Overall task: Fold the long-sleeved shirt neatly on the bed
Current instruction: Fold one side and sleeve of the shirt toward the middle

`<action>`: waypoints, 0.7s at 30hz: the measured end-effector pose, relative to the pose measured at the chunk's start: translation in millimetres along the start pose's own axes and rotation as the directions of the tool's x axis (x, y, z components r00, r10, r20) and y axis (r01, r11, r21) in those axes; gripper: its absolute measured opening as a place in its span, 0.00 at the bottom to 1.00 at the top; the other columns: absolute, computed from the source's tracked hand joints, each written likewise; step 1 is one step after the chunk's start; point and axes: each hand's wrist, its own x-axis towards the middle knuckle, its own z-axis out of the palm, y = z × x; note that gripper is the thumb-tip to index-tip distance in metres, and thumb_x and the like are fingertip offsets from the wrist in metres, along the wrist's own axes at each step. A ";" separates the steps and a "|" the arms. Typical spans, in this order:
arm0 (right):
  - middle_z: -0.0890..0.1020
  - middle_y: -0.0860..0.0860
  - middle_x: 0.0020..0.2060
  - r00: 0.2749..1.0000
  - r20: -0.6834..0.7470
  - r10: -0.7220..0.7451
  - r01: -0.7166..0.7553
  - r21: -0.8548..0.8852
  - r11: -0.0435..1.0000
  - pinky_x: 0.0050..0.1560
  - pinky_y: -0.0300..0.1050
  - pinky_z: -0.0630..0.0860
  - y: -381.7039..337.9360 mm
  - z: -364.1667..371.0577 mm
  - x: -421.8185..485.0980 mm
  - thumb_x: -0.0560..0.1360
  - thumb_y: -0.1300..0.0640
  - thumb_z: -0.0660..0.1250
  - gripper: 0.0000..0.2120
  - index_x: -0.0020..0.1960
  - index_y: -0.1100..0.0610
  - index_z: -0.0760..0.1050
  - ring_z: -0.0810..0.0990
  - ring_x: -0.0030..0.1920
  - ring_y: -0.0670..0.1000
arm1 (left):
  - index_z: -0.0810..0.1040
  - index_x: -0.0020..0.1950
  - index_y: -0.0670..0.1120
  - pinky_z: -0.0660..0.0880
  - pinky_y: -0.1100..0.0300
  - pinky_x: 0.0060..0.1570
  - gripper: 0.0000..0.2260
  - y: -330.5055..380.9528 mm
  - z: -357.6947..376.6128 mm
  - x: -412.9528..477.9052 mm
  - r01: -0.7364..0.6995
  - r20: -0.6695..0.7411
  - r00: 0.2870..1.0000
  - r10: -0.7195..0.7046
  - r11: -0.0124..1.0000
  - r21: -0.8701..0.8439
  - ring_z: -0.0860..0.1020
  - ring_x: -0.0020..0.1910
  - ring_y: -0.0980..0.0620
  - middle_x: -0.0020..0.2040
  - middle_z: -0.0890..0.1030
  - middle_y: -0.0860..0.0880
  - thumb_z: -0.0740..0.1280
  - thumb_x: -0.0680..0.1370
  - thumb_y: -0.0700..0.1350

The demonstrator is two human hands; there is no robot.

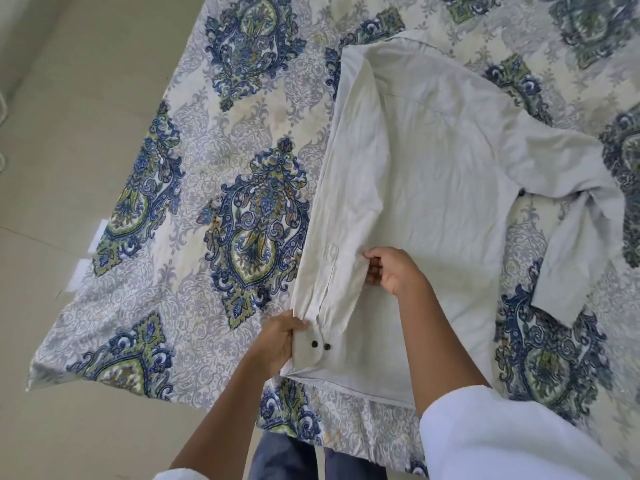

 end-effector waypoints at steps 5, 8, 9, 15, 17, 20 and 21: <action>0.76 0.55 0.35 0.991 -0.135 -0.010 0.072 0.461 0.884 0.40 0.46 0.74 15.2 -10.4 2.2 0.73 0.70 0.60 0.08 0.37 0.62 0.72 0.75 0.36 0.52 | 0.70 0.38 0.42 0.73 0.53 0.42 0.09 -7.3 3.5 16.5 -0.019 -0.153 0.988 0.032 0.996 0.090 0.75 0.40 0.45 0.40 0.77 0.41 0.59 0.75 0.31; 0.77 0.56 0.34 0.997 -0.080 0.008 0.014 0.266 0.964 0.36 0.45 0.75 28.4 -7.3 -2.0 0.74 0.69 0.59 0.09 0.37 0.61 0.73 0.76 0.34 0.52 | 0.72 0.37 0.42 0.72 0.55 0.38 0.09 -12.8 4.9 25.3 -0.021 -0.315 0.943 0.110 0.961 0.275 0.74 0.37 0.46 0.37 0.76 0.41 0.61 0.74 0.32; 0.77 0.56 0.34 0.999 -0.048 0.018 -0.009 0.186 0.983 0.35 0.45 0.75 29.2 -6.9 -3.5 0.74 0.69 0.60 0.08 0.38 0.61 0.73 0.76 0.33 0.52 | 0.73 0.37 0.43 0.72 0.55 0.38 0.08 -14.1 5.2 27.3 -0.028 -0.344 0.926 0.157 0.935 0.354 0.74 0.37 0.46 0.36 0.75 0.43 0.62 0.75 0.33; 0.78 0.56 0.35 0.991 -0.059 0.124 -0.136 -0.288 0.948 0.40 0.46 0.77 30.3 -11.1 -7.0 0.73 0.70 0.66 0.04 0.46 0.64 0.74 0.77 0.34 0.52 | 0.76 0.47 0.42 0.74 0.55 0.38 0.03 -23.9 11.4 19.3 -0.107 -0.360 0.868 0.342 0.837 0.537 0.75 0.36 0.48 0.36 0.77 0.47 0.67 0.75 0.40; 0.79 0.59 0.40 0.990 -0.116 0.079 -0.110 -0.290 0.951 0.34 0.44 0.75 34.7 -7.5 -8.6 0.73 0.71 0.65 0.07 0.51 0.66 0.73 0.76 0.33 0.52 | 0.75 0.46 0.42 0.68 0.61 0.30 0.02 -25.6 10.6 15.8 -0.096 -0.394 0.838 0.377 0.814 0.573 0.73 0.34 0.50 0.33 0.74 0.50 0.66 0.76 0.40; 0.81 0.61 0.49 0.994 -0.102 0.033 -0.063 -0.314 0.947 0.33 0.43 0.73 40.0 -3.7 -8.2 0.73 0.66 0.67 0.12 0.56 0.66 0.74 0.79 0.36 0.54 | 0.75 0.48 0.41 0.66 0.62 0.30 0.05 -26.5 10.4 16.9 -0.046 -0.375 0.839 0.394 0.738 0.674 0.71 0.32 0.54 0.33 0.74 0.51 0.65 0.77 0.43; 0.81 0.61 0.49 0.994 -0.108 0.020 -0.053 -0.312 0.949 0.34 0.43 0.74 40.5 -2.4 -8.3 0.73 0.64 0.68 0.13 0.56 0.66 0.74 0.80 0.38 0.55 | 0.74 0.50 0.42 0.69 0.61 0.32 0.07 -26.1 11.5 18.5 -0.030 -0.351 0.846 0.401 0.693 0.720 0.73 0.34 0.52 0.35 0.75 0.50 0.65 0.78 0.45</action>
